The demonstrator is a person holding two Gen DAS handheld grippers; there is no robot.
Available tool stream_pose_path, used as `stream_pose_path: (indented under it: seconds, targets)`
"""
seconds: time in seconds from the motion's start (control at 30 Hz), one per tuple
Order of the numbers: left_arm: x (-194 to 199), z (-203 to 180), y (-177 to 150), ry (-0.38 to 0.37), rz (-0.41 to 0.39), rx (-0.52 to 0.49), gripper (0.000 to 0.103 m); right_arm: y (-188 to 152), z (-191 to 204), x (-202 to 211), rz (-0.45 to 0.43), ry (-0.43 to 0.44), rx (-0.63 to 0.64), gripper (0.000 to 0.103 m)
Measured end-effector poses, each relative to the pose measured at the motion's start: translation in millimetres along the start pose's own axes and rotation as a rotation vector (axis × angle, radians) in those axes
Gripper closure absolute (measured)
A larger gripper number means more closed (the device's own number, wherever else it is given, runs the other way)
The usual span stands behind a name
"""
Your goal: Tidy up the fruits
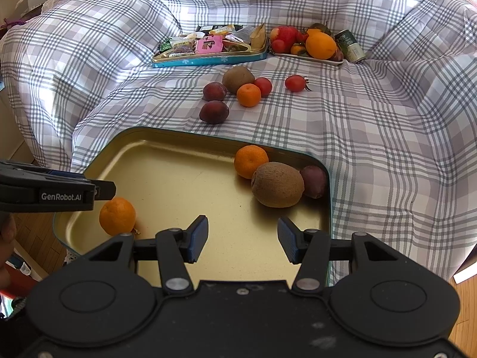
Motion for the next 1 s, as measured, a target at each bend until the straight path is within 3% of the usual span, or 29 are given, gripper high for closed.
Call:
stream_pose_path:
  seconds: [0.43, 1.0]
  targets:
    - [1, 5, 2, 0.016, -0.006, 0.015, 0.052, 3, -4, -3, 0.003, -0.010, -0.020, 0.048]
    - [-4, 21, 41, 0.013, -0.061, 0.056, 0.052, 38, -20, -15, -0.019, -0.039, -0.131, 0.048]
Point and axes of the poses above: each gripper's, at about its wrist camera, not at the fingertips, and x roughly against the way its jaws point, z to its left, y to its top, the point moved 5 cm from there along -x, roughly the way its jaws point, and after that the axes turned 7 degrees about -x, right-handed, at the moved point
